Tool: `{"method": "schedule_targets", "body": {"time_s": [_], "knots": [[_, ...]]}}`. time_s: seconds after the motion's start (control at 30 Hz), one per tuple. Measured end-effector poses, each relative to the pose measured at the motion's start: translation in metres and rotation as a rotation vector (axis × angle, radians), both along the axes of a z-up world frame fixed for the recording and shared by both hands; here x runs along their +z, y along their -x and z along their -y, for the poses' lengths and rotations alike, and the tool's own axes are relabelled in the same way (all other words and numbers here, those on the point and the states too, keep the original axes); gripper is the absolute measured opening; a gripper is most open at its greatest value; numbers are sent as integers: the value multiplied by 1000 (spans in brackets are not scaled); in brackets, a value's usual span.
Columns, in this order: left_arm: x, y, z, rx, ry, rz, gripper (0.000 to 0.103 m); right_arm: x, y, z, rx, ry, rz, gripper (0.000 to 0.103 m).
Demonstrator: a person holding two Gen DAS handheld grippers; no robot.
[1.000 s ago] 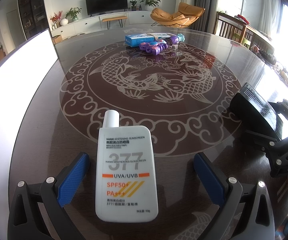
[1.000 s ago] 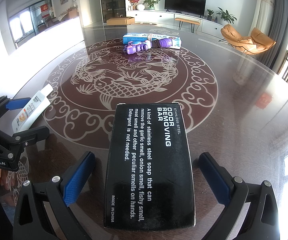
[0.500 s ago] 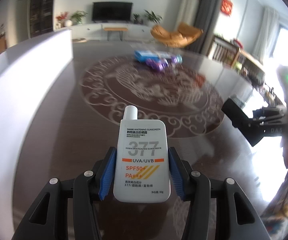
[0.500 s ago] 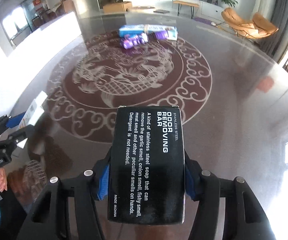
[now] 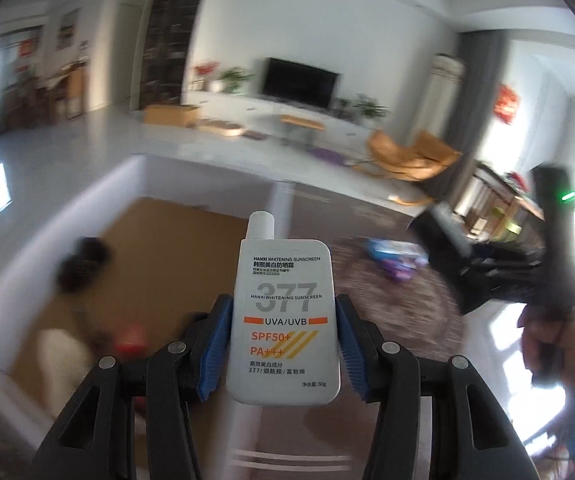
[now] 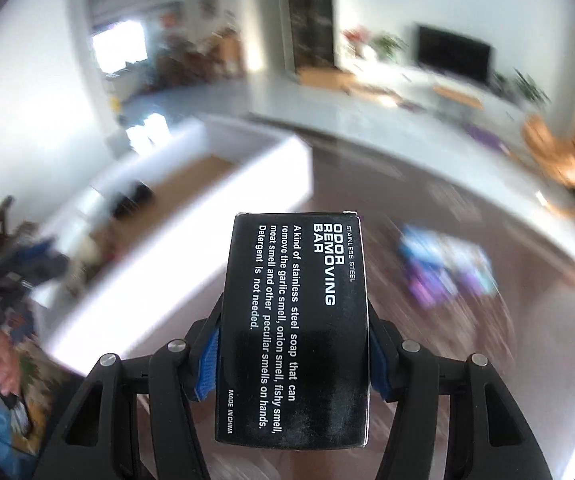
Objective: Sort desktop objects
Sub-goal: 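Carry the sunscreen bottle with the left tool while the right tool carries the black box to the bin, then open both tools to drop the sunscreen and black box into the bin, then bring both open tools back over the table toward the remaining items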
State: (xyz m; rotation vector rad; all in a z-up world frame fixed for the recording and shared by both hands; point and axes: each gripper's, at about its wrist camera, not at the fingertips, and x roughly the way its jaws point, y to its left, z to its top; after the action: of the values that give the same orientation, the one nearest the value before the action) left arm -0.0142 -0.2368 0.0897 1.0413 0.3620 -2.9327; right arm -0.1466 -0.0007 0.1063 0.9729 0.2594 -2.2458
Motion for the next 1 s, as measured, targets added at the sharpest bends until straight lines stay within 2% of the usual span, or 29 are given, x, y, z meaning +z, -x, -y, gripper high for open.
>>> {"method": "schedule_targets", "body": {"time_s": [0.13, 0.23, 0.33, 0.4, 0.47, 0.53, 0.67, 0.77, 0.83, 0.9, 1.0], "knots": [[-22, 13, 64, 120, -7, 103, 51, 7, 11, 101, 107, 93, 24, 59], [-49, 24, 91, 164, -10, 205, 51, -19, 20, 169, 142, 108, 95, 59], [-74, 32, 103, 227, 23, 316, 52, -56, 33, 204, 108, 110, 189, 60], [-84, 36, 106, 262, 13, 363, 63, -75, 42, 216, 81, 122, 250, 66], [-83, 31, 105, 270, 15, 352, 74, -83, 47, 215, 66, 165, 297, 76], [-76, 24, 99, 275, 31, 302, 78, -77, 44, 199, 62, 219, 276, 87], [-53, 12, 74, 267, 40, 199, 78, -55, 32, 147, 60, 238, 131, 97], [-27, 1, 16, 158, 44, 90, 78, -51, 26, 87, 24, 181, 22, 103], [-14, -3, -30, 68, 50, 28, 81, -66, 21, 42, -17, 104, -25, 103], [-10, -12, -82, -46, 59, -32, 103, -91, 17, -10, -80, 18, -39, 103], [-31, -12, -140, -180, 93, -41, 103, -126, 16, -87, -191, -82, -7, 103]]}}
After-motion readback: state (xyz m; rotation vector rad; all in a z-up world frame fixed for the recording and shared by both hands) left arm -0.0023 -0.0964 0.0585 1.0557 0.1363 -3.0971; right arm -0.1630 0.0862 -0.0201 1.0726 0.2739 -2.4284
